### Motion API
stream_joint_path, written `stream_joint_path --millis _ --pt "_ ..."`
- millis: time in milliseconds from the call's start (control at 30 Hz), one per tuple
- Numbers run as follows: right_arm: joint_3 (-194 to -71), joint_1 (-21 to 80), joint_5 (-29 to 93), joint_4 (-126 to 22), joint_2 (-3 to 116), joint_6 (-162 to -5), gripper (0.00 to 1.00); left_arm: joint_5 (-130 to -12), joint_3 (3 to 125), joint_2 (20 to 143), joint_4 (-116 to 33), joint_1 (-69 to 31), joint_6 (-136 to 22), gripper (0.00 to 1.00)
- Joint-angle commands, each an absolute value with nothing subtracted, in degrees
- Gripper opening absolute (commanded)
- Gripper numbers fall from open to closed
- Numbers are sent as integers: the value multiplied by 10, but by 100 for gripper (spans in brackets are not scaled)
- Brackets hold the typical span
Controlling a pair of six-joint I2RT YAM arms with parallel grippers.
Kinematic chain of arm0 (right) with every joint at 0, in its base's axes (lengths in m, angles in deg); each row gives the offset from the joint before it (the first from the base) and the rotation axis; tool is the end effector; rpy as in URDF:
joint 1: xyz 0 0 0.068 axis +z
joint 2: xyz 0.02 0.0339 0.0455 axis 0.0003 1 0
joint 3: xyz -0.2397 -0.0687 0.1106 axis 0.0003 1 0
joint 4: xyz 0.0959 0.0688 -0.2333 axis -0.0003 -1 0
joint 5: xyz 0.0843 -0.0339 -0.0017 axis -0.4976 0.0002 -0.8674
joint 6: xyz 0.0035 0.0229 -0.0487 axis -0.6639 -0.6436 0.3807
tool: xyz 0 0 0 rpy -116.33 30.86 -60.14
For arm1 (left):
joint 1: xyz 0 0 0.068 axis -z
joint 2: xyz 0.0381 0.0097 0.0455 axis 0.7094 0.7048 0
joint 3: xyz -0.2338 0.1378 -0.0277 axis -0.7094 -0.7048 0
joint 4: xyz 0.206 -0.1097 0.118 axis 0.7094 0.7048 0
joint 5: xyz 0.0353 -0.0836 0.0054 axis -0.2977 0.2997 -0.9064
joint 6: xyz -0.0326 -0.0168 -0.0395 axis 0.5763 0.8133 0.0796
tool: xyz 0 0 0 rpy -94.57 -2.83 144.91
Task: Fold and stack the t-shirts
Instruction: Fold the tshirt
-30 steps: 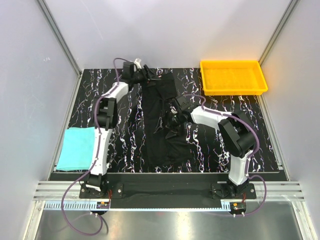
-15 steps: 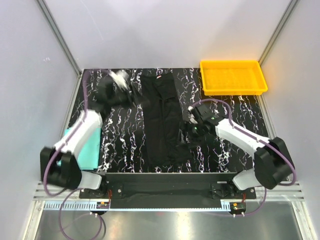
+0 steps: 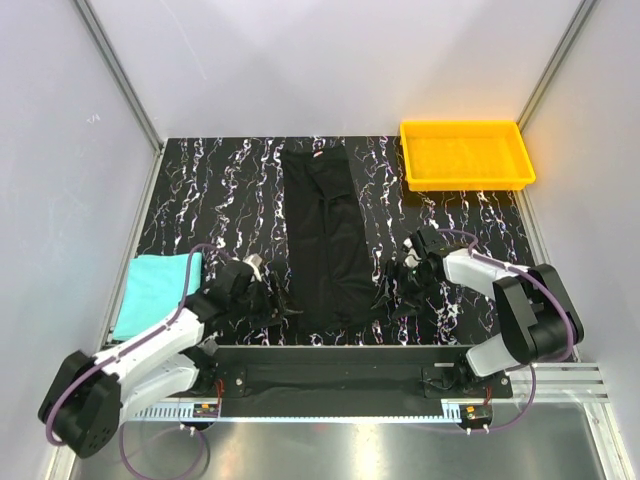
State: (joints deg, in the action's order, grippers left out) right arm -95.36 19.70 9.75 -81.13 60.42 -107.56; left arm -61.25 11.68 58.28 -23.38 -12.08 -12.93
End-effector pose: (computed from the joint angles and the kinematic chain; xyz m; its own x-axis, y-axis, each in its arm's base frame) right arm 0.2155 0.0962 0.1386 -0.9921 0.1170 0.0454 0.1228 0.8298 0.5443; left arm 0.1358 -0.1016 0.1609 -0.9238 -0.3319 -0.1910 -0.1201 0.7248 -0.6784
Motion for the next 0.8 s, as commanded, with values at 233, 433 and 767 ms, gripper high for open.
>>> stream_joint_path --millis 233,433,767 --pt "-941 190 57 -740 654 -1079 67 -660 91 667 -288 -102 -40 68" --pt "-927 190 67 -737 647 -1091 63 -645 107 717 -290 -80 -47 58" --pt "-929 189 73 -736 660 -1093 58 -638 127 793 -290 -43 -48 48"
